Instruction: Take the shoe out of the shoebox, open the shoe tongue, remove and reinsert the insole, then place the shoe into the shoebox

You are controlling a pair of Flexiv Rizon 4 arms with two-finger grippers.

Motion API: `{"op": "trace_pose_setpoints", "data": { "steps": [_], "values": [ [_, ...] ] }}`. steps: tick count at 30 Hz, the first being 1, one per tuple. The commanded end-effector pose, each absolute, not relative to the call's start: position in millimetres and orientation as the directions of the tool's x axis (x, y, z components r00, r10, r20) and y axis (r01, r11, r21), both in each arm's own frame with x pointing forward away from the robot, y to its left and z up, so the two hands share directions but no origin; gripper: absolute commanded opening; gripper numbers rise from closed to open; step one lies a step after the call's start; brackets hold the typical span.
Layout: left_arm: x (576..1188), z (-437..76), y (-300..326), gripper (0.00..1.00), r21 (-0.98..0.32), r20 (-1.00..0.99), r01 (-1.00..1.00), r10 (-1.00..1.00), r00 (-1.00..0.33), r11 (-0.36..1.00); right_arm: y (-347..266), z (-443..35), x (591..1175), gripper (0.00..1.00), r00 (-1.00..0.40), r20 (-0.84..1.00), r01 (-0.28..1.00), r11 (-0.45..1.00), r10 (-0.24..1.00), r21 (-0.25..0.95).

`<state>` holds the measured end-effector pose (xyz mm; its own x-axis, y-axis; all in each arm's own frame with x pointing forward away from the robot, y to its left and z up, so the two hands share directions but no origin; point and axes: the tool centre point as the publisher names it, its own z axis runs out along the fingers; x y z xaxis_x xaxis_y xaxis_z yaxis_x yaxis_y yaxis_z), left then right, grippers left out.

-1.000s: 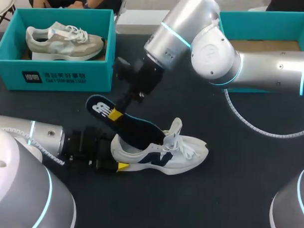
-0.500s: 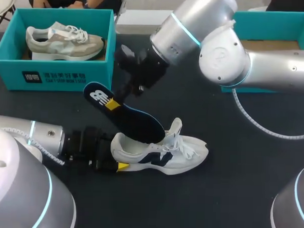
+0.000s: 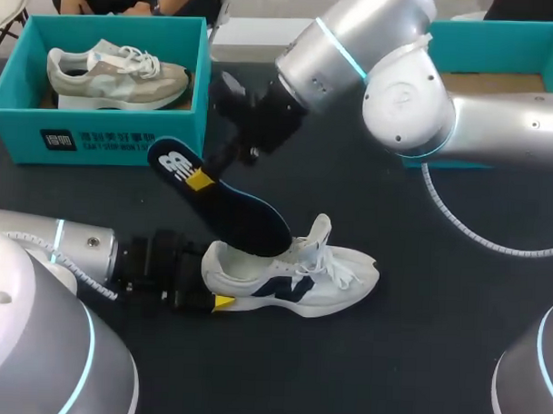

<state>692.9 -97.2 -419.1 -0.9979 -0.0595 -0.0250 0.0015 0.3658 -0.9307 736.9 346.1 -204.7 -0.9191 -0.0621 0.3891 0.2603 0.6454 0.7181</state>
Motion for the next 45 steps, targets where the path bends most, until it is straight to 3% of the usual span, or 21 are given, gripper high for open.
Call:
{"op": "trace_pose_setpoints", "data": {
  "steps": [1,5,7,16,32,45],
  "values": [
    [692,-419,-97,0.00,-0.929,-0.026,0.001,-0.061,-0.998,0.369,354,-195,750,0.00,-0.891,0.441,0.311,0.566,-0.106,0.764],
    [692,-419,-97,0.00,-0.929,-0.026,0.001,-0.061,-0.998,0.369,358,-173,758,0.00,-0.865,0.487,0.382,0.477,-0.117,0.792],
    [692,-419,-97,0.00,-0.929,-0.026,0.001,-0.061,-0.998,0.369,357,-164,758,0.00,-0.833,0.534,0.390,0.530,-0.145,0.753],
    [692,-419,-97,0.00,-0.929,-0.026,0.001,-0.061,-0.998,0.369,335,-98,761,0.00,-0.778,0.627,0.580,0.334,-0.046,0.743],
    [692,-419,-97,0.00,-0.929,-0.026,0.001,-0.061,-0.998,0.369,291,-29,726,0.00,-0.779,0.616,0.627,0.116,0.115,0.770],
    [692,-419,-97,0.00,-0.929,-0.026,0.001,-0.061,-0.998,0.369,256,11,690,0.00,-0.732,0.649,0.674,0.077,0.210,0.735]
  ]
}}
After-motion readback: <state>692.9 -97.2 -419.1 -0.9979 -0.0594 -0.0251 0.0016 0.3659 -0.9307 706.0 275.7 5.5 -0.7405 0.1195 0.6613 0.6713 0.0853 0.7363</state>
